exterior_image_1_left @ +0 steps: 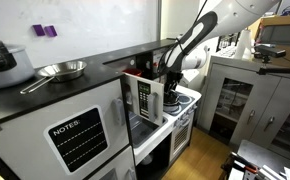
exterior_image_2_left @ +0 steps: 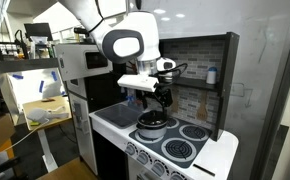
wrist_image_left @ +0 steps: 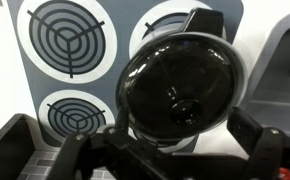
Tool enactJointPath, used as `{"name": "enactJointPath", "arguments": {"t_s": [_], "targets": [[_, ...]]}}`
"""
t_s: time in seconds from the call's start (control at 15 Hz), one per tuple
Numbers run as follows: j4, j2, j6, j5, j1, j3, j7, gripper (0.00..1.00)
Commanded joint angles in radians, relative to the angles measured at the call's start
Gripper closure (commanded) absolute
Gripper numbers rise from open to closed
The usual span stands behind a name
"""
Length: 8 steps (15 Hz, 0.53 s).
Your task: Put the pots lid on the stove
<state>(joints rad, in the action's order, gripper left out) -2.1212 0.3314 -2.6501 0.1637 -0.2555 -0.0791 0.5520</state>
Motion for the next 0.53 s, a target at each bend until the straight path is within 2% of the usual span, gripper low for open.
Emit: {"name": "enactJointPath", "arguments": {"t_s": [0.0, 0.47], "targets": [[0.0, -0.002, 0.001, -0.015, -0.018, 0.019, -0.012, 0.0], [-0.003, -0.007, 0.0, -0.01, -0.022, 0.025, -0.004, 0.0]]}}
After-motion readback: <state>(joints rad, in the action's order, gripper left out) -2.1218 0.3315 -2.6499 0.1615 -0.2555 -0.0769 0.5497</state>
